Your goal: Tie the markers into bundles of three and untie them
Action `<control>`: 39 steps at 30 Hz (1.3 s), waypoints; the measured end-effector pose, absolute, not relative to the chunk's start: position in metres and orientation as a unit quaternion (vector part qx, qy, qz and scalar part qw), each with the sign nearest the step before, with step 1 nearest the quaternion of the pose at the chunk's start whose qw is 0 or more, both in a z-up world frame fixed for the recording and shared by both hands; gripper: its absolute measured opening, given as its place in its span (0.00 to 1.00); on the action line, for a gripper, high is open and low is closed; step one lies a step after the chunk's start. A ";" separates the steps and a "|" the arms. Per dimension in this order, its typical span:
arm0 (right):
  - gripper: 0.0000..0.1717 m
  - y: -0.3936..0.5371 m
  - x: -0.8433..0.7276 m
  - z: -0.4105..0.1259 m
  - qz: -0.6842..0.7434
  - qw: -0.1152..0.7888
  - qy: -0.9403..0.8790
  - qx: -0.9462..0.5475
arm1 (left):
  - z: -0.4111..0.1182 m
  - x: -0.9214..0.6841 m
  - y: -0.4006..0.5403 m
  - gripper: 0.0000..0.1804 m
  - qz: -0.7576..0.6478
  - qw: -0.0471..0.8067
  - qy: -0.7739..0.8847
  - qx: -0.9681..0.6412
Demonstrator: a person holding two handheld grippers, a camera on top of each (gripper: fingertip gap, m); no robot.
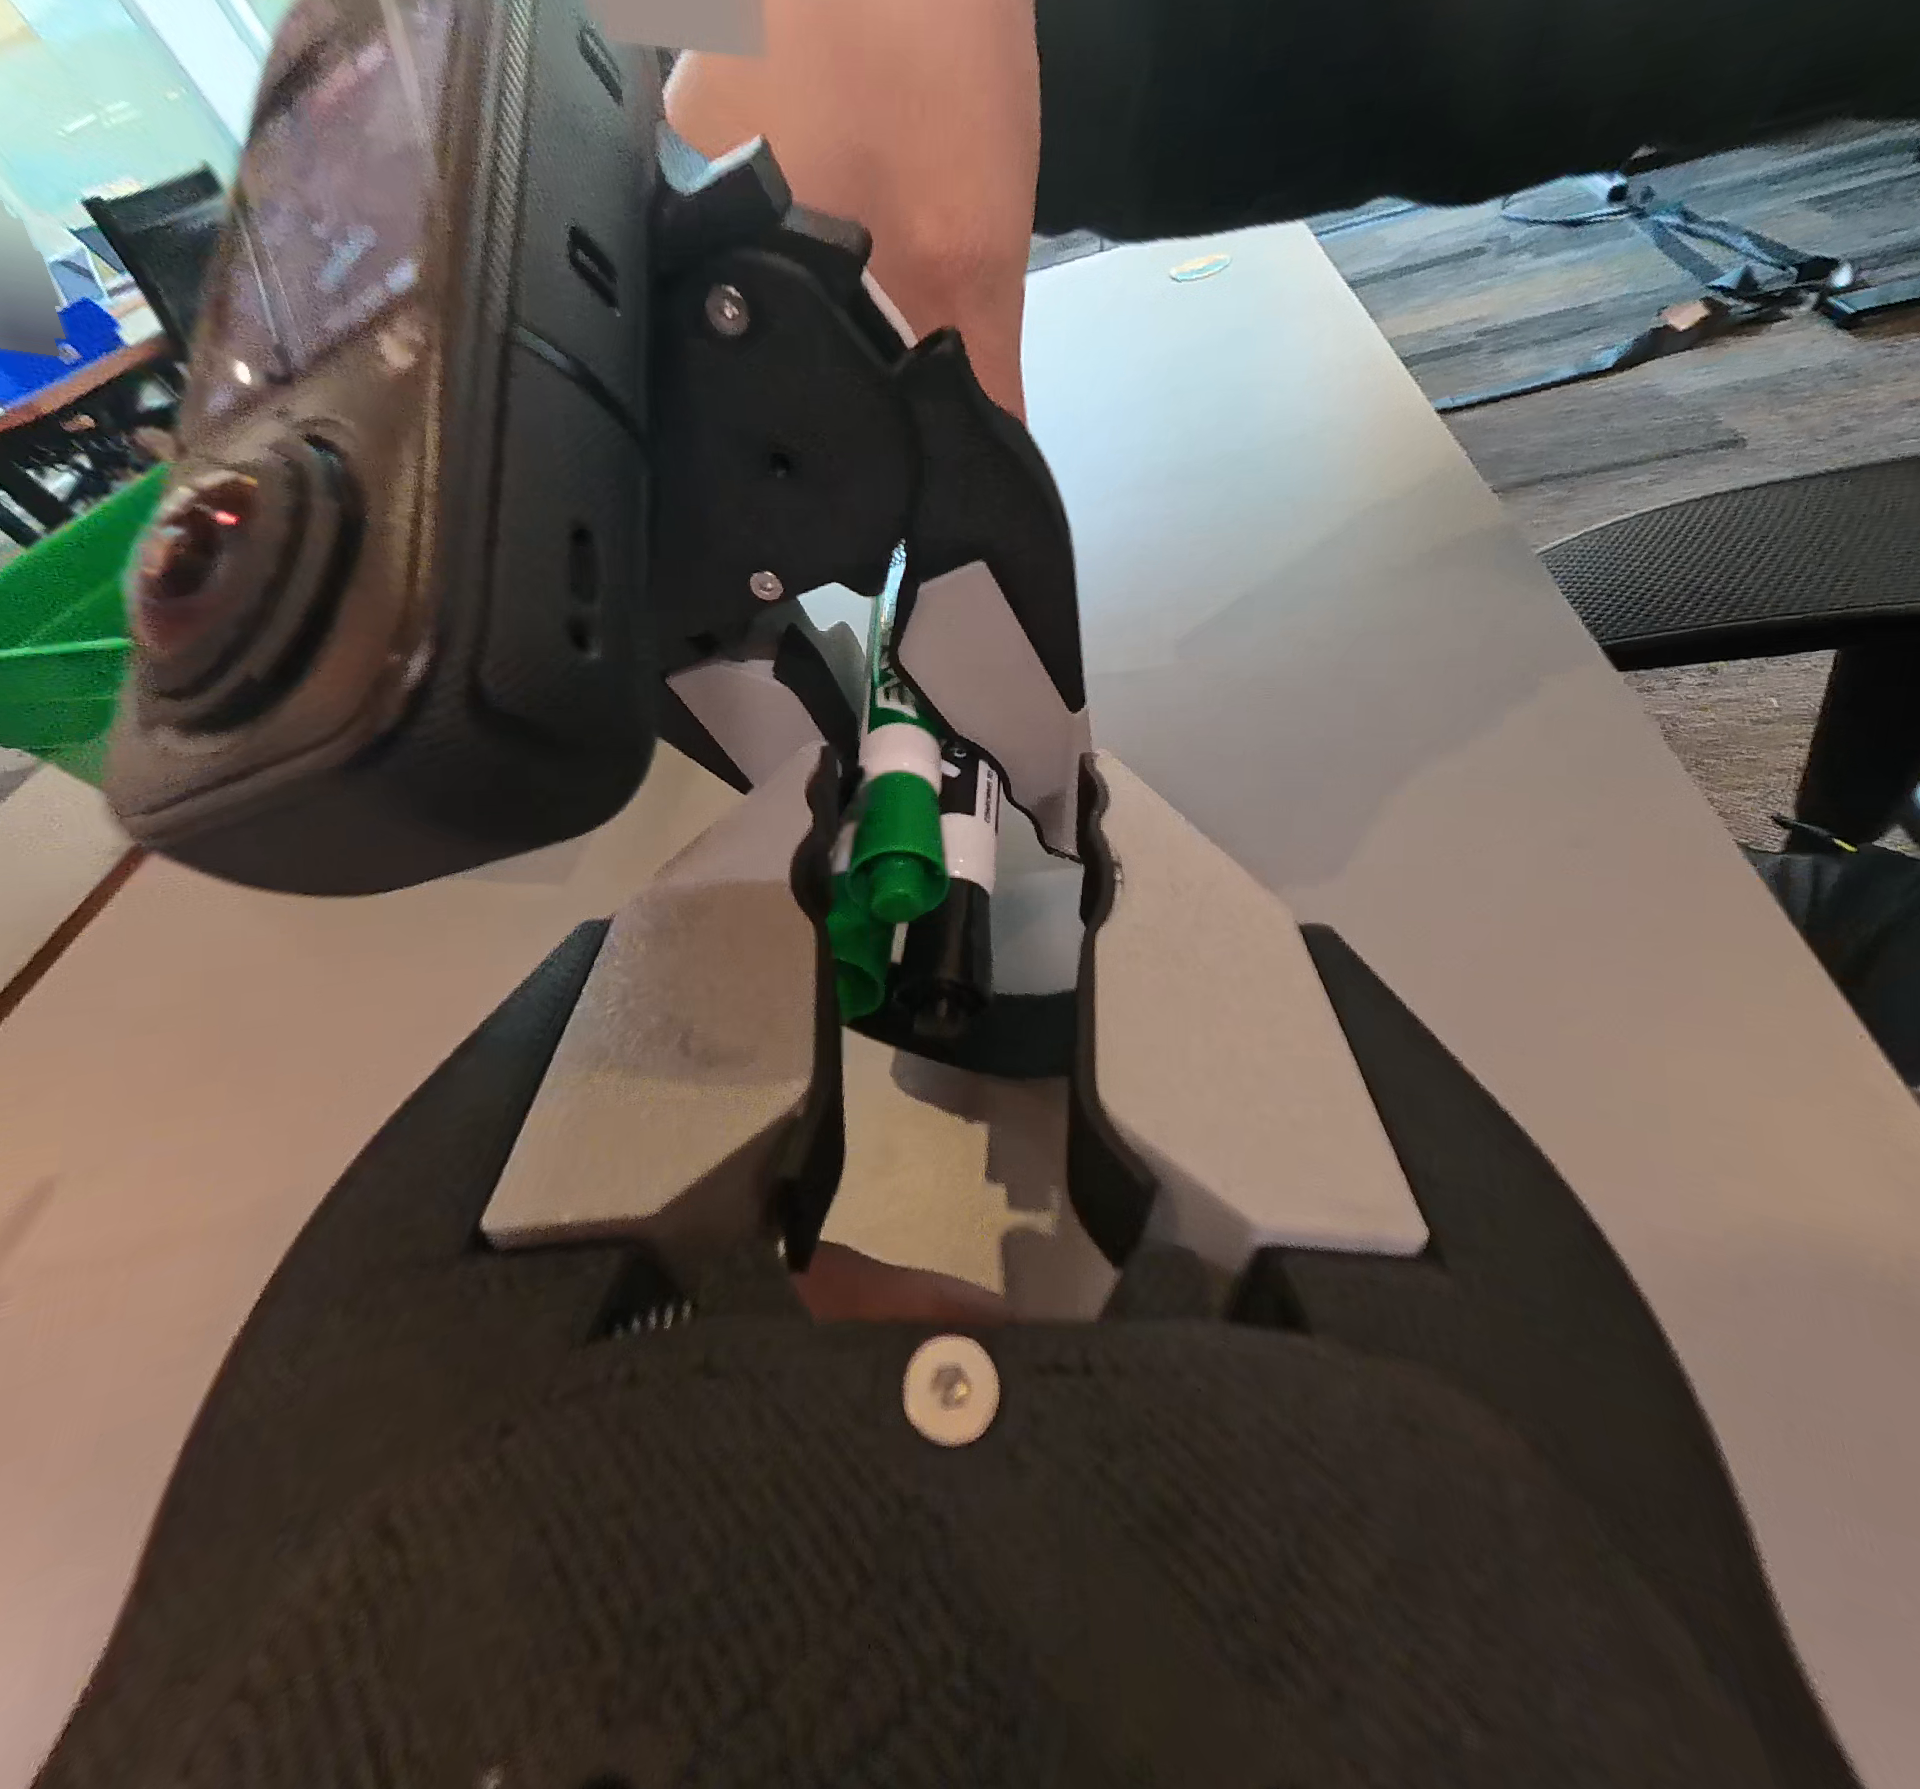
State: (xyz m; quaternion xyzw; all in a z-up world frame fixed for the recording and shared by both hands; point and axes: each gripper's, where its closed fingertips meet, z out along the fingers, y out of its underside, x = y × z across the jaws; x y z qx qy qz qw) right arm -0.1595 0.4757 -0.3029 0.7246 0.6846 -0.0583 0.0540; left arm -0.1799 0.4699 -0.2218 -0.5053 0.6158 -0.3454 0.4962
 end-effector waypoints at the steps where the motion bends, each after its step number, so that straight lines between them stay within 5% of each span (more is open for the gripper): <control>1: 0.22 0.476 -0.160 -0.303 -0.059 0.054 0.684 0.725 | -0.219 -0.182 0.470 0.24 -0.345 0.501 0.614 -0.503; 25: 0.22 0.485 -0.150 -0.304 -0.044 0.063 0.667 0.741 | -0.213 -0.239 0.520 0.26 -0.324 0.549 0.542 -0.548; 33: 0.22 0.491 -0.136 -0.304 -0.024 0.063 0.676 0.734 | -0.234 -0.235 0.522 0.43 -0.315 0.506 0.550 -0.584; 39: 0.22 0.492 -0.130 -0.304 -0.027 0.056 0.685 0.726 | -0.241 -0.231 0.521 0.47 -0.327 0.473 0.543 -0.612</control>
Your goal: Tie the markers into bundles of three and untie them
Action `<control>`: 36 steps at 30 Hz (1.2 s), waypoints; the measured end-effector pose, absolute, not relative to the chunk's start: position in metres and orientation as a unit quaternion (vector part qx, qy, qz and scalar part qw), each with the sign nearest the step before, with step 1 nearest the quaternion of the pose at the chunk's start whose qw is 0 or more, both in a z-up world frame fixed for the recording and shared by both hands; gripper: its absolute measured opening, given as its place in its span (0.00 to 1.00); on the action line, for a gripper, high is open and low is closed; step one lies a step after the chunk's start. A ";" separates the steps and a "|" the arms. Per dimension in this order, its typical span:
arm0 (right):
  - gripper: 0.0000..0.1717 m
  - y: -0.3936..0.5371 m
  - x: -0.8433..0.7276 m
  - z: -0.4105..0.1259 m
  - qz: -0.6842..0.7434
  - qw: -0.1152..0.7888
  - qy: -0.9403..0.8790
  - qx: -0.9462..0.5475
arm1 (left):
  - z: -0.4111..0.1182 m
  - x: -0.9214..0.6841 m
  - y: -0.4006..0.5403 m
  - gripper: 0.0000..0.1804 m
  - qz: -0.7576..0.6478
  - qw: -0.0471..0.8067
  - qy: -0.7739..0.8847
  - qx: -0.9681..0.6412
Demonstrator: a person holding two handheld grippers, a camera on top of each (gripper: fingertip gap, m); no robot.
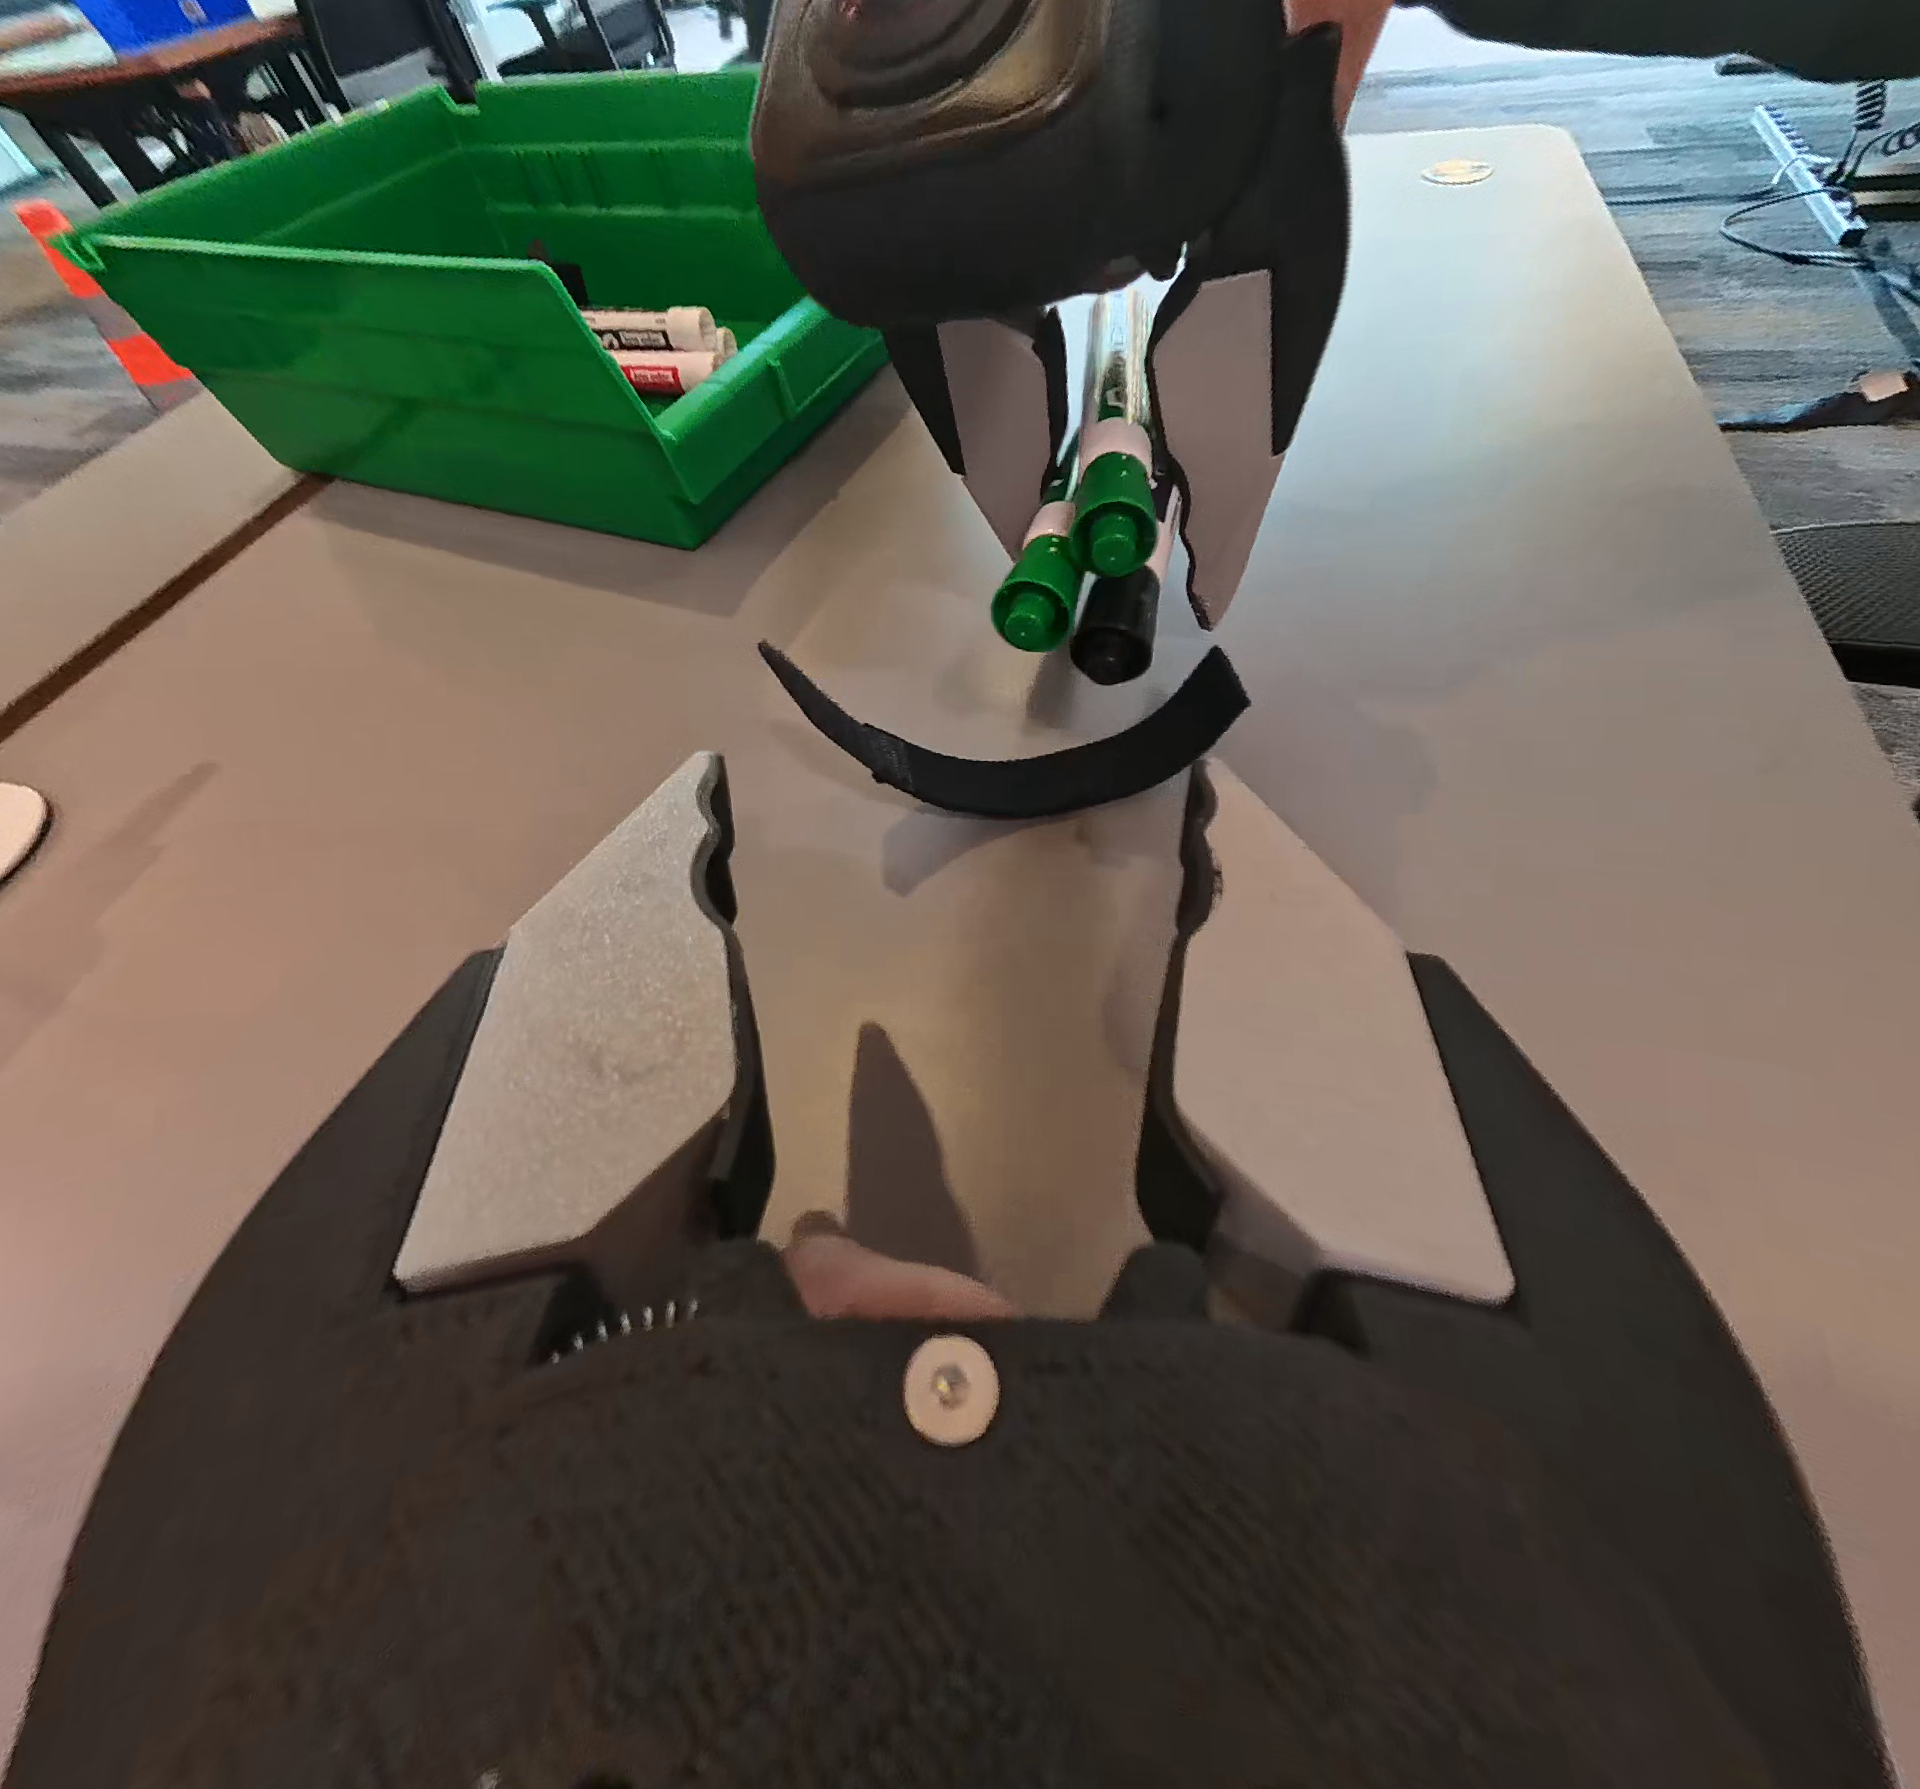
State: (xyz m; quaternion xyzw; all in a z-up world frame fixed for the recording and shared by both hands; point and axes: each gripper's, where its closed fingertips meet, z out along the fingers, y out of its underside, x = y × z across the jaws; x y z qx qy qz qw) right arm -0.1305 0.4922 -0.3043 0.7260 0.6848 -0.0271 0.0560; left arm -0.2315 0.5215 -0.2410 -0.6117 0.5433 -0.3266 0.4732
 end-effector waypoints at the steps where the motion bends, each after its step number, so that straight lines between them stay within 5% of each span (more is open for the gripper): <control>1: 0.22 0.492 -0.130 -0.304 -0.025 0.056 0.687 0.724 | -0.243 -0.230 0.521 0.47 -0.327 0.465 0.544 -0.617; 36: 0.22 0.510 -0.112 -0.308 0.023 0.021 0.677 0.735 | -0.249 -0.225 0.516 0.45 -0.310 0.460 0.561 -0.614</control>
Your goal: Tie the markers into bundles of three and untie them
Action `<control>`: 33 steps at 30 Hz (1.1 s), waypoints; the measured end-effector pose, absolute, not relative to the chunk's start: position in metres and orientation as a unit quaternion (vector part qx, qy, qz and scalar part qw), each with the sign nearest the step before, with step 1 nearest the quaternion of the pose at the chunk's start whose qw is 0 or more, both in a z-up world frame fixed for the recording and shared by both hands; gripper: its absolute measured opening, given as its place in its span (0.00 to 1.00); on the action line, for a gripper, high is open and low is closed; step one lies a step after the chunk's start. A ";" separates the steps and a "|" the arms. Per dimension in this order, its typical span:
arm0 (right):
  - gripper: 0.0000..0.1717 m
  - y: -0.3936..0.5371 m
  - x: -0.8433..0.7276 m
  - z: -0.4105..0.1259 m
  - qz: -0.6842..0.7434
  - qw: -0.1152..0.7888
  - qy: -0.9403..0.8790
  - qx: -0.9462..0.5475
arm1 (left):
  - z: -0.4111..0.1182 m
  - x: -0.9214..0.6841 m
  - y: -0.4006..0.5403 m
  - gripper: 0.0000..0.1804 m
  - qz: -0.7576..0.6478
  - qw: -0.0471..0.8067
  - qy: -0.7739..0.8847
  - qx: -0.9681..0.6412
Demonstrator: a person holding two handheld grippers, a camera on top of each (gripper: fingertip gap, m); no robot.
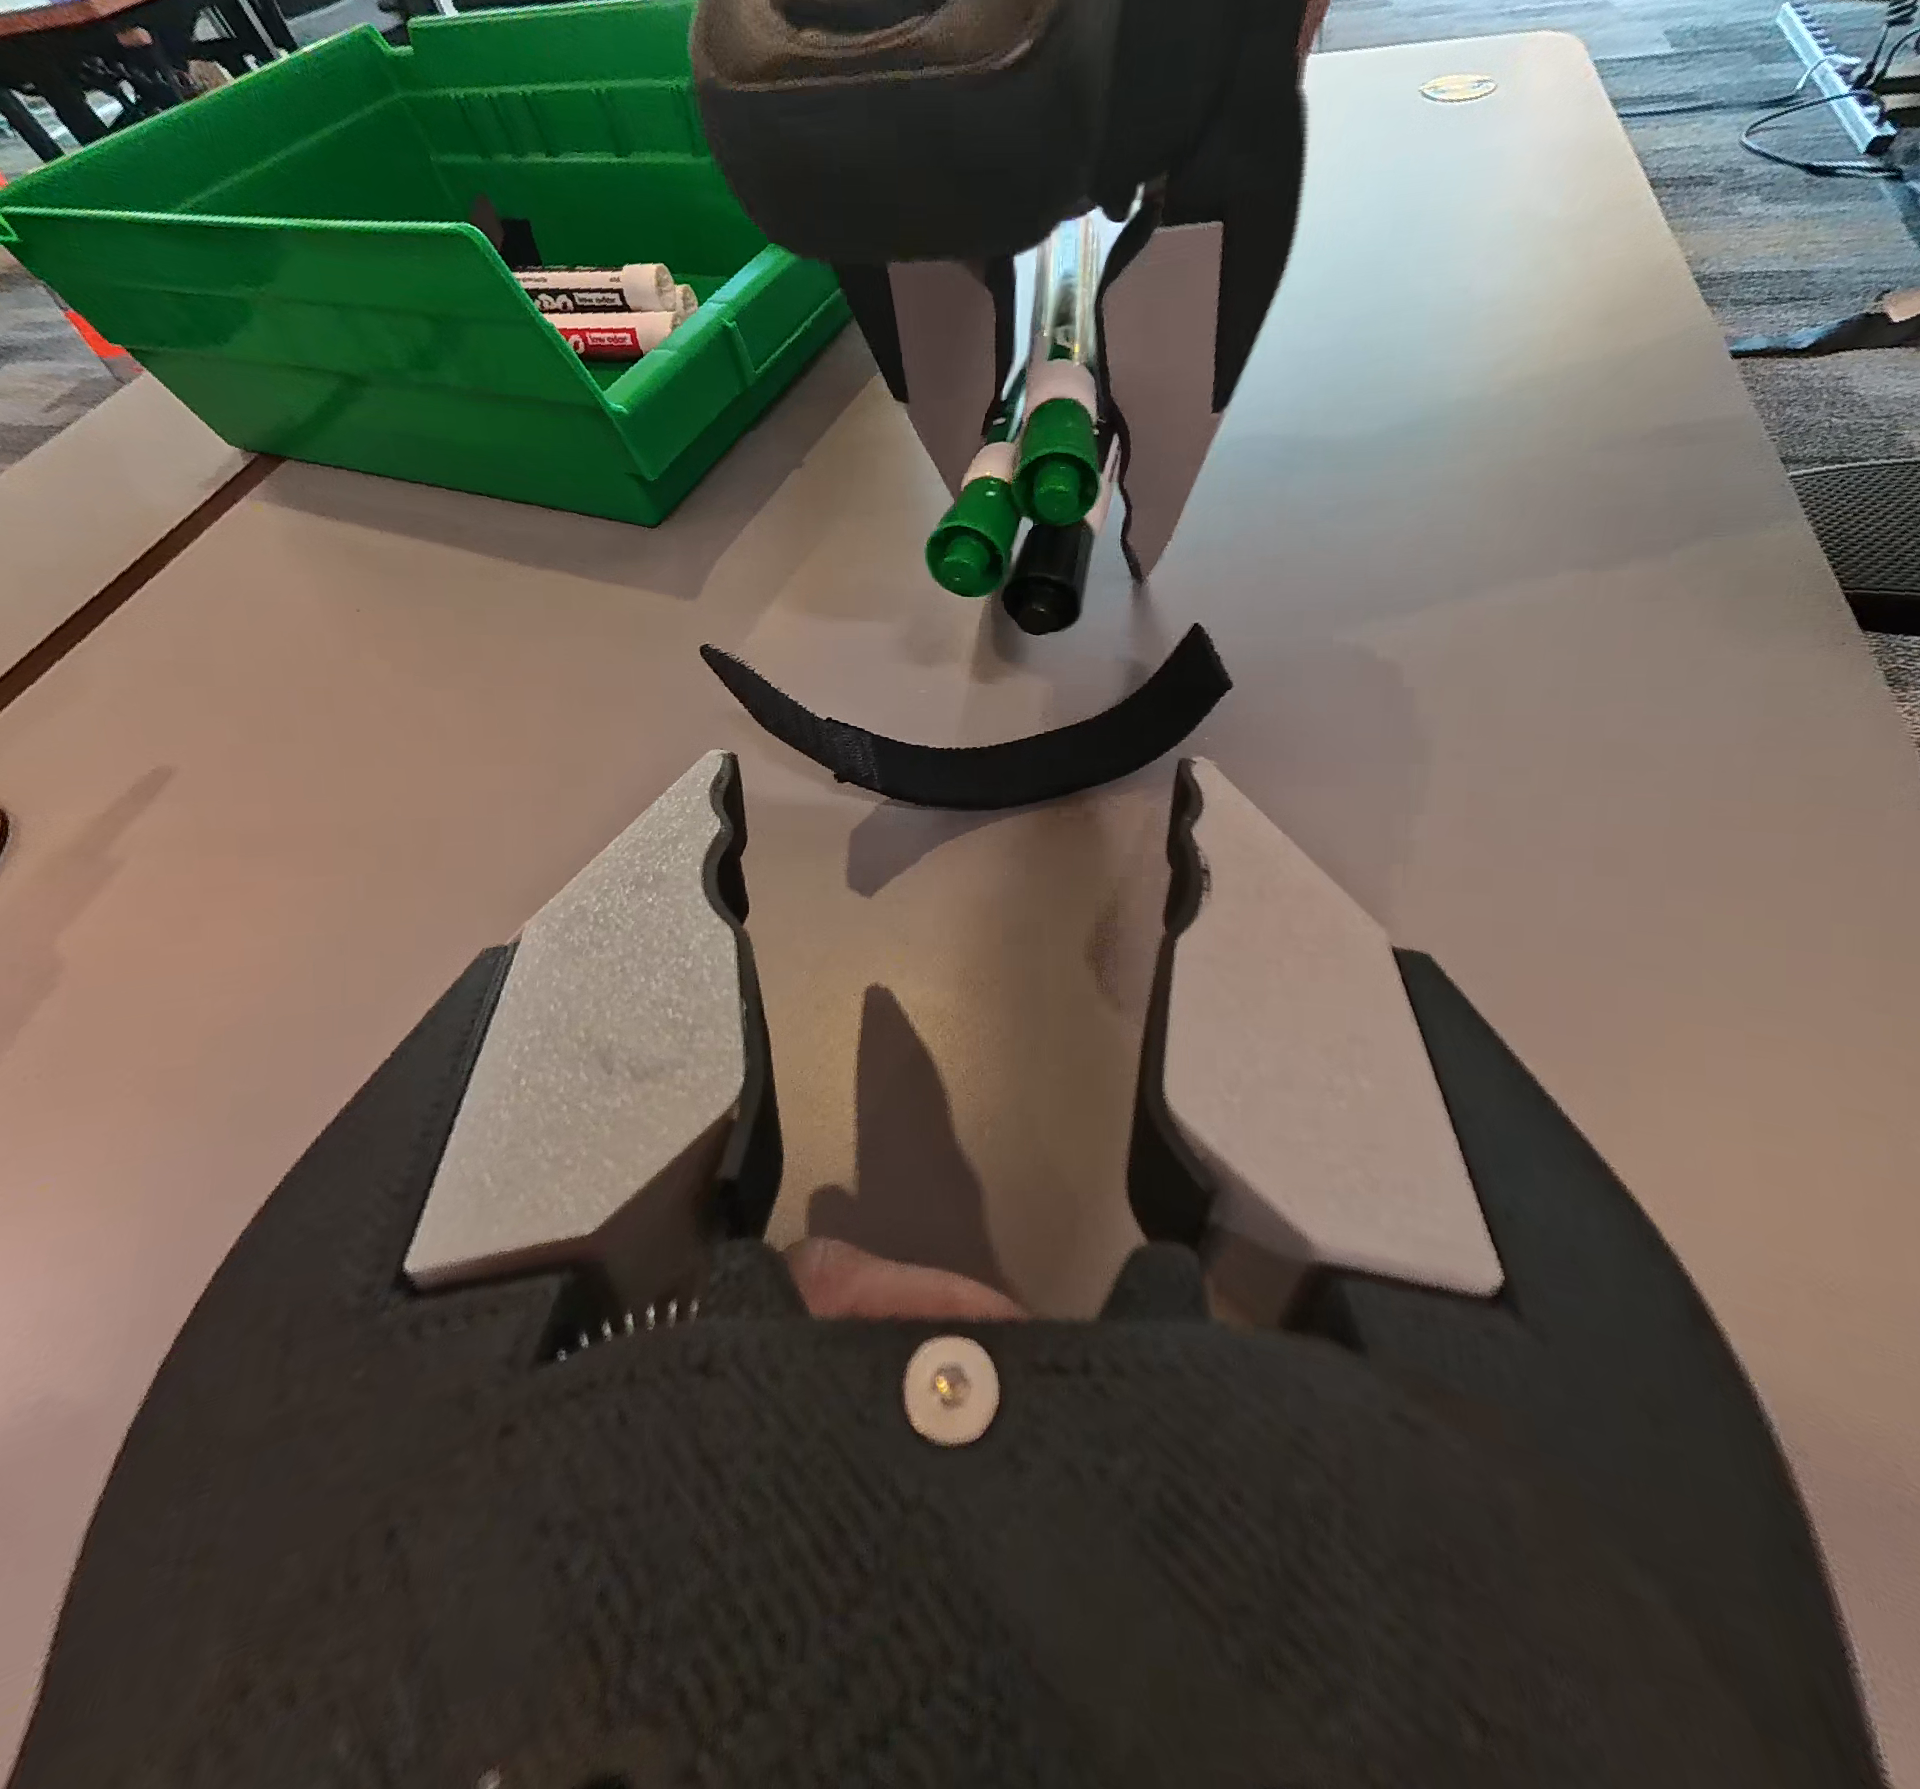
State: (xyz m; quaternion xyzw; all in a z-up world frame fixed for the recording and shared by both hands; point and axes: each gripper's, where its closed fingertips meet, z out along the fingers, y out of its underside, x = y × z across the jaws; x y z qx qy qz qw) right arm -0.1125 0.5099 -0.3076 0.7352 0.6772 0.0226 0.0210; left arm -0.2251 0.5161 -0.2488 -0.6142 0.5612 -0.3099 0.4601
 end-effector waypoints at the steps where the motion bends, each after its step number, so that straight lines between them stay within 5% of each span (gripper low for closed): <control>1: 0.22 0.513 -0.110 -0.308 0.023 0.021 0.673 0.739 | -0.249 -0.225 0.516 0.45 -0.310 0.460 0.561 -0.614; 33: 0.22 0.519 -0.103 -0.307 0.020 0.017 0.657 0.754 | -0.264 -0.222 0.524 0.45 -0.254 0.446 0.562 -0.649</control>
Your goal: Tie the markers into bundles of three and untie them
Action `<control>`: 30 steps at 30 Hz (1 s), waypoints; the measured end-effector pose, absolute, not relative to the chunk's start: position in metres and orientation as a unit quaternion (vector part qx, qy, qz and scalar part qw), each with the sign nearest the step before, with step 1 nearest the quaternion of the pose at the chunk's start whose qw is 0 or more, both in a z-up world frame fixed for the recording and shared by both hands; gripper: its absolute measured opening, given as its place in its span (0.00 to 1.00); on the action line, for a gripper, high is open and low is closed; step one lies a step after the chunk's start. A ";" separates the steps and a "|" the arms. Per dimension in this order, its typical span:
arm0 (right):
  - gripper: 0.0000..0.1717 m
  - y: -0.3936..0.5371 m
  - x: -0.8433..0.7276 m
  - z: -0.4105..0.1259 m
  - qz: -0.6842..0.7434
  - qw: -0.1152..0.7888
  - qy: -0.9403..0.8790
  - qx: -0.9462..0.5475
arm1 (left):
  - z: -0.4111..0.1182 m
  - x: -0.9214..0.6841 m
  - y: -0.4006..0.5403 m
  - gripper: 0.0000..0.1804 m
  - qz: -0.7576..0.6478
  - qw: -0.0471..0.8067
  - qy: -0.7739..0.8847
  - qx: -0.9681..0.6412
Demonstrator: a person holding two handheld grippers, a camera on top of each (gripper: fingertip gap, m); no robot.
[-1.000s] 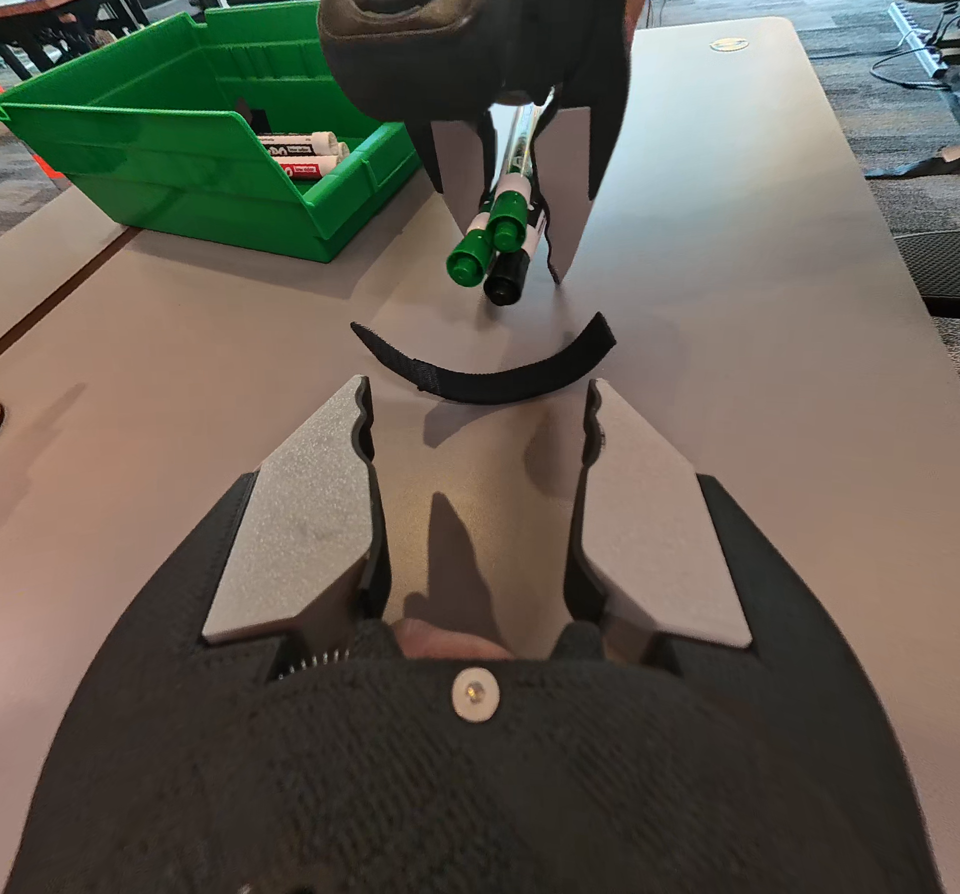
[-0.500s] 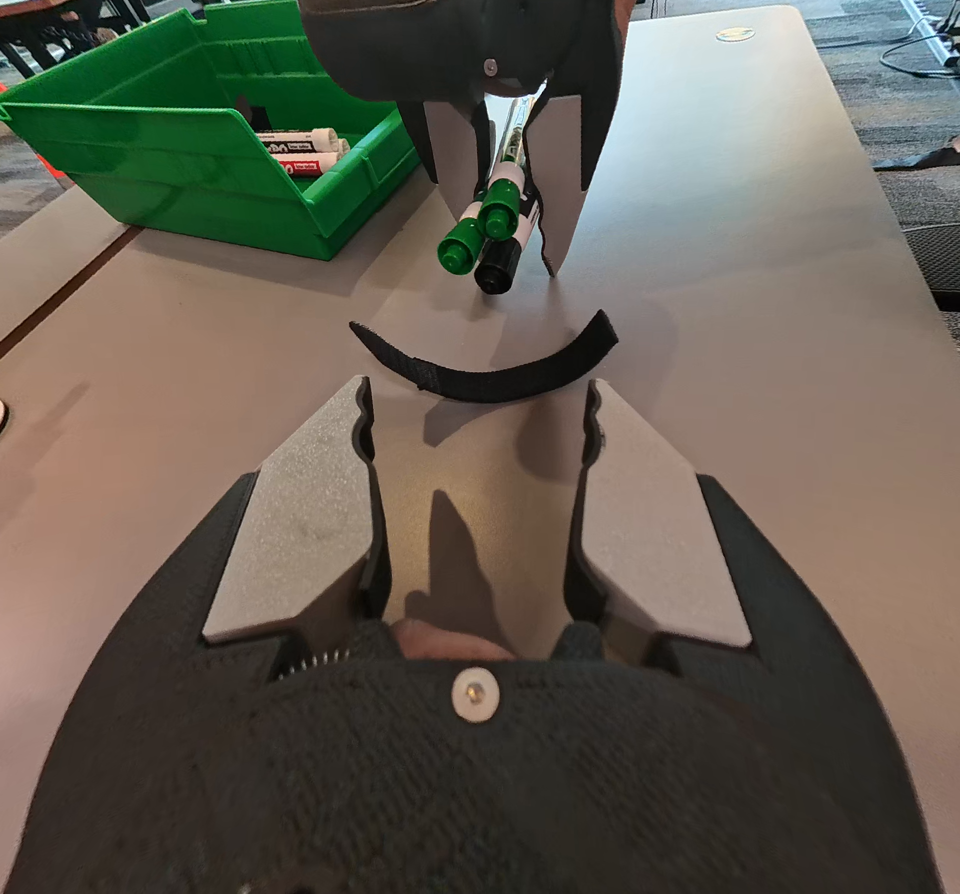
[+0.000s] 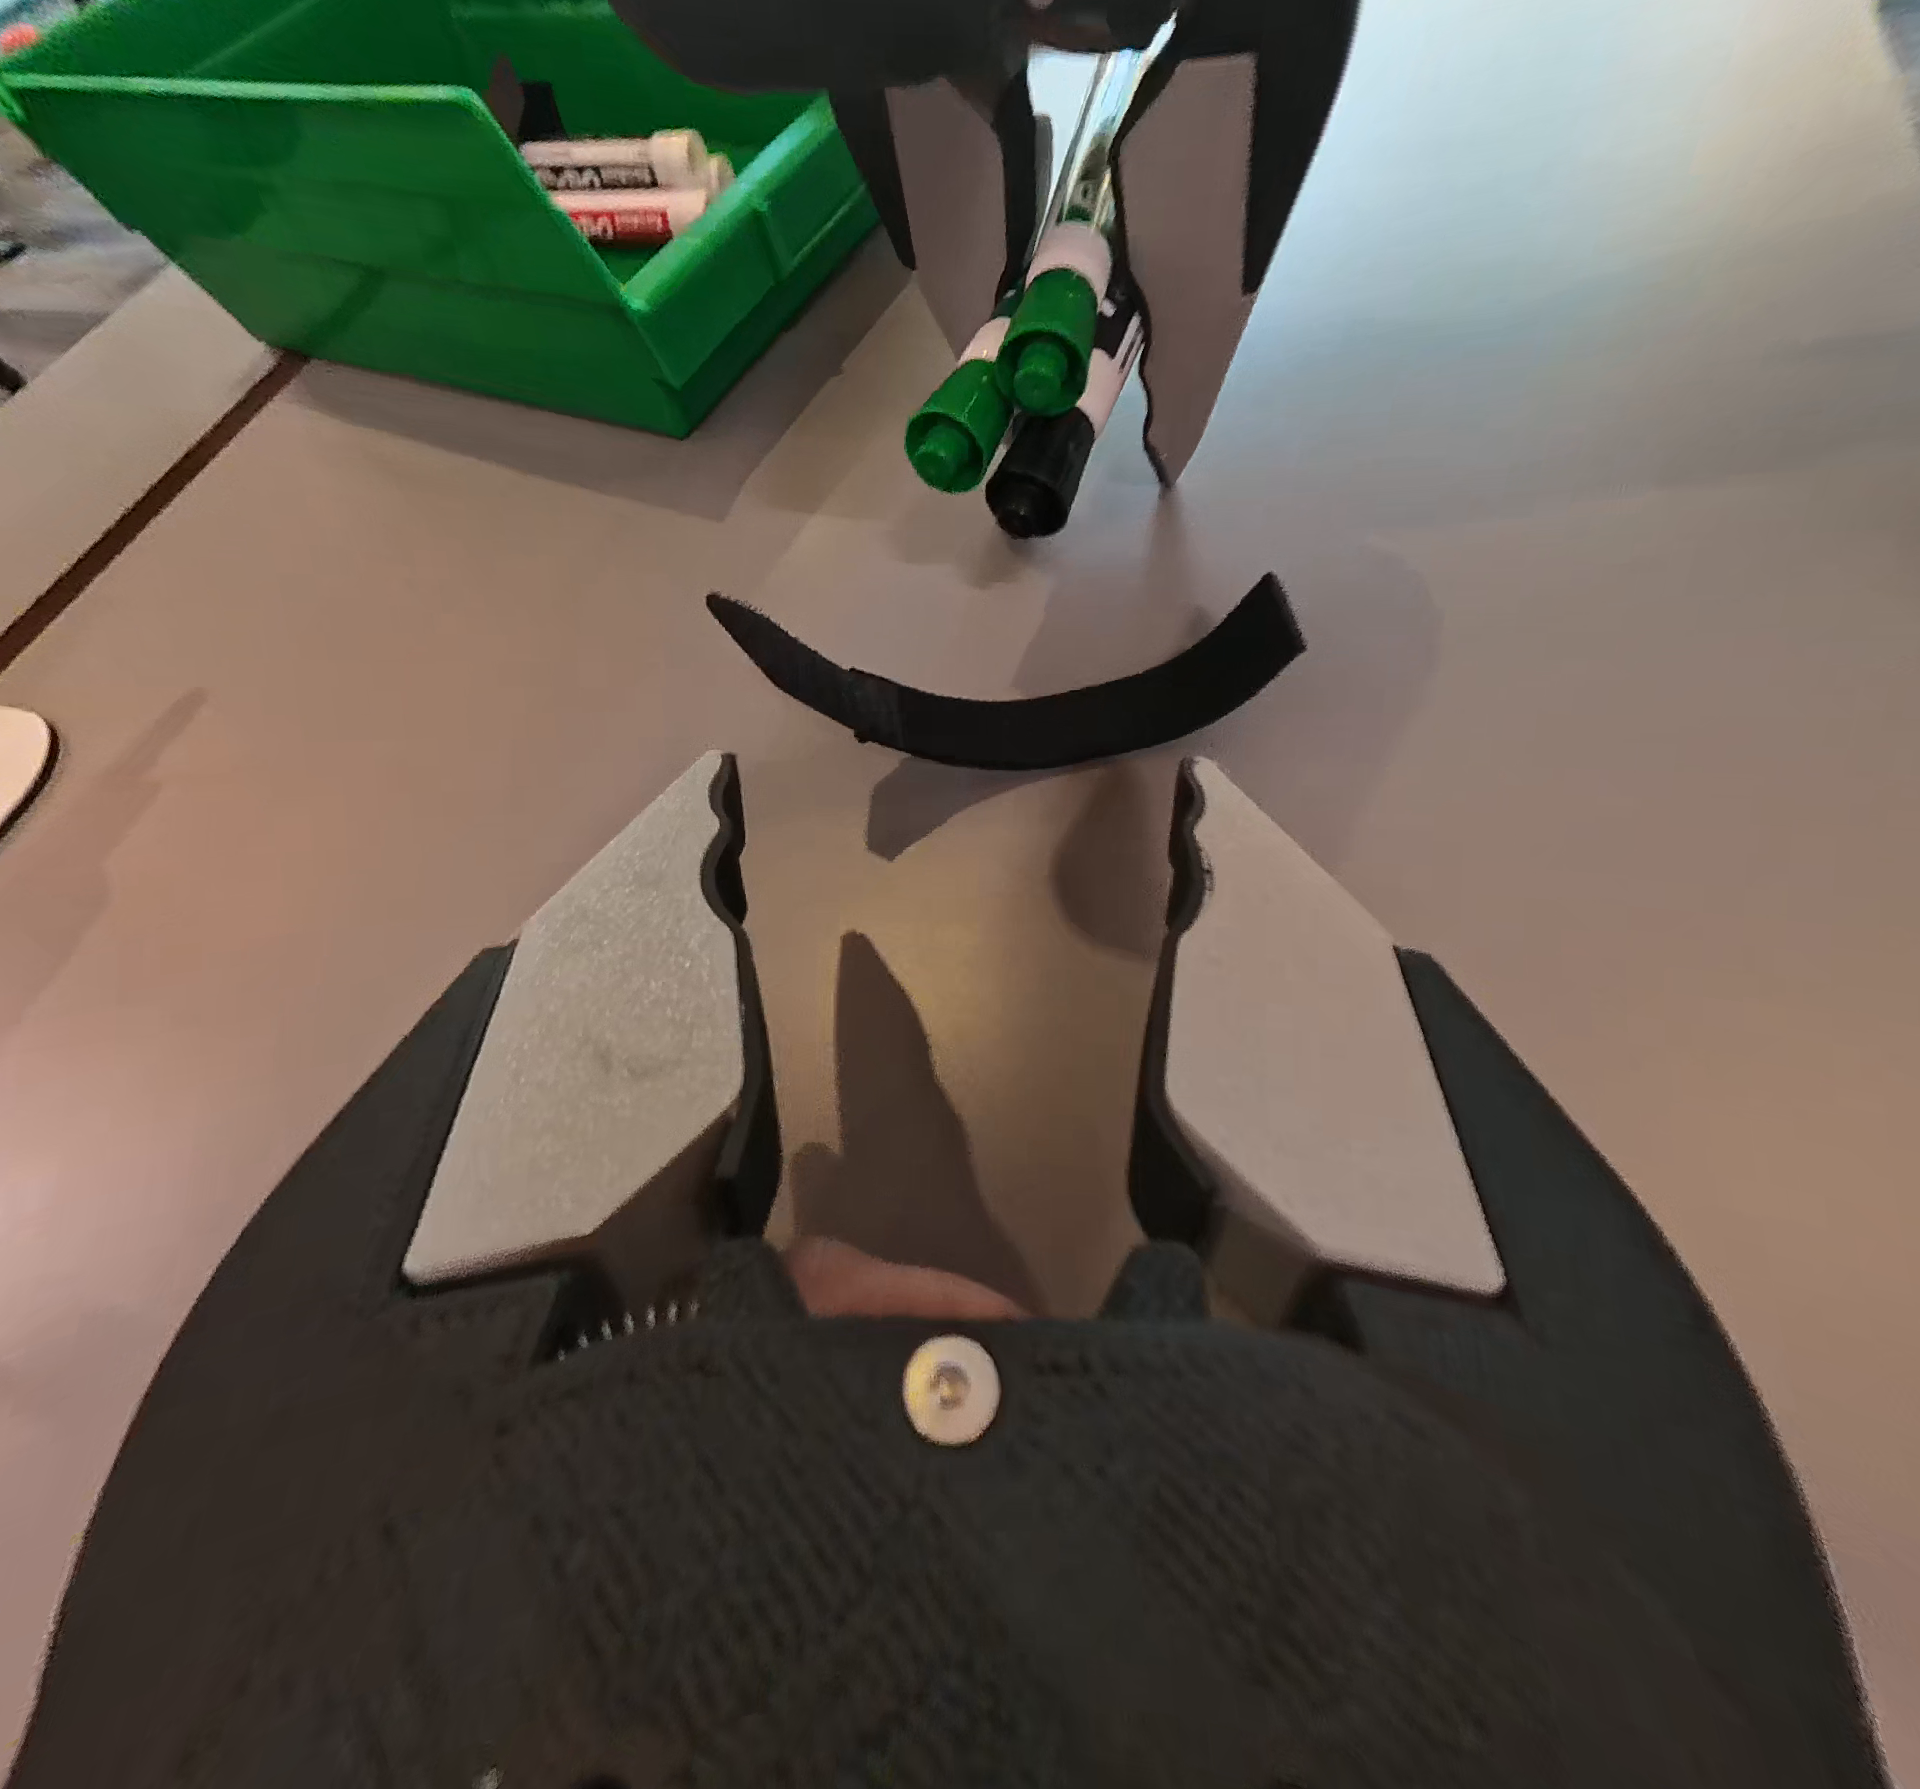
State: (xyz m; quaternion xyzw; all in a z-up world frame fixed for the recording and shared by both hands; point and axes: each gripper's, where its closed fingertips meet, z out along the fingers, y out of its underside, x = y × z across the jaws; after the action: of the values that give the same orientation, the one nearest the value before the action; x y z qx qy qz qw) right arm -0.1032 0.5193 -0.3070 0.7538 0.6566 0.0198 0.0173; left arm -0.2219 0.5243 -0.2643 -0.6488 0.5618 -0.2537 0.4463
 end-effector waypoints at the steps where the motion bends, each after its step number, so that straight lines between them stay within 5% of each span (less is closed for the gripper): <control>1: 0.22 0.519 -0.103 -0.307 0.020 0.018 0.657 0.754 | -0.268 -0.221 0.524 0.46 -0.246 0.438 0.563 -0.657; 9: 0.22 0.519 -0.103 -0.307 0.023 0.021 0.657 0.754 | -0.284 -0.208 0.517 0.57 -0.196 0.415 0.553 -0.695; 30: 0.22 0.519 -0.104 -0.307 0.017 0.014 0.653 0.757 | -0.297 -0.185 0.527 0.59 -0.179 0.380 0.544 -0.726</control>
State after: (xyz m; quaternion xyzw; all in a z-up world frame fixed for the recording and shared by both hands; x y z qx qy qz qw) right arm -0.1040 0.5191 -0.3066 0.7569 0.6531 0.0171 0.0139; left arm -0.1853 0.5272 -0.2965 -0.7261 0.5441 -0.1791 0.3804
